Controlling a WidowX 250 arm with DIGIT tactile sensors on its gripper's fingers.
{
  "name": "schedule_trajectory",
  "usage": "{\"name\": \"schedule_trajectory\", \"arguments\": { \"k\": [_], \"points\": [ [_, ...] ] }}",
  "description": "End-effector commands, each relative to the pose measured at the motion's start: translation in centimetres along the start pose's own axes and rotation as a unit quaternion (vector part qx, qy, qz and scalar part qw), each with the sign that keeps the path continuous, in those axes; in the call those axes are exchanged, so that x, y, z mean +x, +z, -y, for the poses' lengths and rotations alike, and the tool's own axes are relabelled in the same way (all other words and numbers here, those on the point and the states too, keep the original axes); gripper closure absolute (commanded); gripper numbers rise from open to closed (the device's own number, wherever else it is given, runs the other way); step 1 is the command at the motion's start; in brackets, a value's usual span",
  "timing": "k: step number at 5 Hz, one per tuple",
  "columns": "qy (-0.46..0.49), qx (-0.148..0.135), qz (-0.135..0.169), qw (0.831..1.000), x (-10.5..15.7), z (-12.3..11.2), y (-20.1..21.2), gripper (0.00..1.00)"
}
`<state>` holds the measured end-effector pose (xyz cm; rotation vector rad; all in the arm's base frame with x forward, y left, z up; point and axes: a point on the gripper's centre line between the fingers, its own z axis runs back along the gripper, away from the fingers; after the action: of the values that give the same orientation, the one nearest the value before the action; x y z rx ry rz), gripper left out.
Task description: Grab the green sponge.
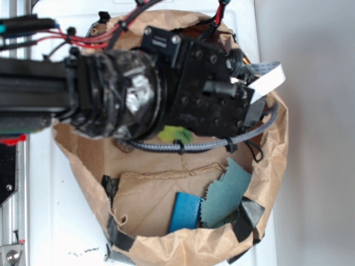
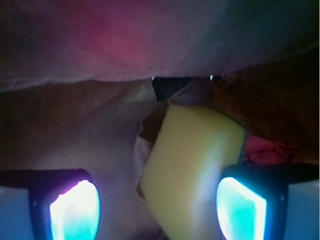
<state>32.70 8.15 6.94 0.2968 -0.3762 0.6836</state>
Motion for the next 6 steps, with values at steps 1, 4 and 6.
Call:
{"name": "schedule_trajectory", "arguments": {
  "k": [1, 4, 6],
  "points": [
    [0.0, -0.006, 0.016, 1.0, 1.1, -0.6, 0.4, 0.0],
    [-0.005, 0.044, 0.065, 0.997, 0.0, -1.0, -1.7, 0.0],
    [-0.002, 0.048, 0.069, 0.996, 0.0, -0.7, -1.8, 0.0]
  ]
}}
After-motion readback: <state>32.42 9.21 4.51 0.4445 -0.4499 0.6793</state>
